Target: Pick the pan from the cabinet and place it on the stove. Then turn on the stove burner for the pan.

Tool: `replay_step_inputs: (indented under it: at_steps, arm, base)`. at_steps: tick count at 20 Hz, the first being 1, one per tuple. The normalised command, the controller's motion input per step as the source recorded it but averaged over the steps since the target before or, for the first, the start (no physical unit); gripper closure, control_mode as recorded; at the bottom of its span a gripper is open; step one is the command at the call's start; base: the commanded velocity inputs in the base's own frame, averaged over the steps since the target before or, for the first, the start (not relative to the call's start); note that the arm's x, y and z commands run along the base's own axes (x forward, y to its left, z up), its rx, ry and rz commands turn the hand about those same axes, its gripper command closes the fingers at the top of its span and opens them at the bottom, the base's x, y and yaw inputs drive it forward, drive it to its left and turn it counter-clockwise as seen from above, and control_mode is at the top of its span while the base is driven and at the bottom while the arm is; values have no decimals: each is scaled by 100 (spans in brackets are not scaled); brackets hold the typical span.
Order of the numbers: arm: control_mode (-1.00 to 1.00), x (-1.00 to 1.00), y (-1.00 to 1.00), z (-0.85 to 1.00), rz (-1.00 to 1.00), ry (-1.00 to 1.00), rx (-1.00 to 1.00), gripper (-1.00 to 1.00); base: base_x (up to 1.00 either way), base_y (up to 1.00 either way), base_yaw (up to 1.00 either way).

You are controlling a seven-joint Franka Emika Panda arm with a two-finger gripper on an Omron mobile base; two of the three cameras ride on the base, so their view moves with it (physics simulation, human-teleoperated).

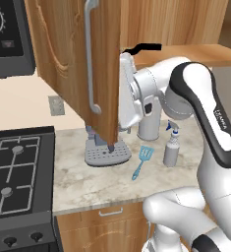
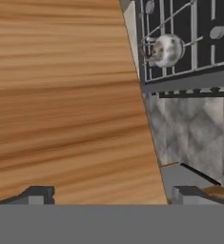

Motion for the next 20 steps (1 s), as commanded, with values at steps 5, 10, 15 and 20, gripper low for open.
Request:
replay_step_inputs:
  at_steps: [5, 10, 15, 20]
  arm:
    - [-100, -12, 76, 0, 7, 2, 0, -100]
    - [-100, -6, 73, 0, 4, 2, 0, -100]
    - [-100, -7, 53, 0, 2, 3, -1, -100]
    - [-100, -2, 7, 0, 2, -2, -2, -100]
  base:
    - [0, 0, 0]
    - [0, 0, 0]
    - [0, 0, 0]
    - [0, 0, 0]
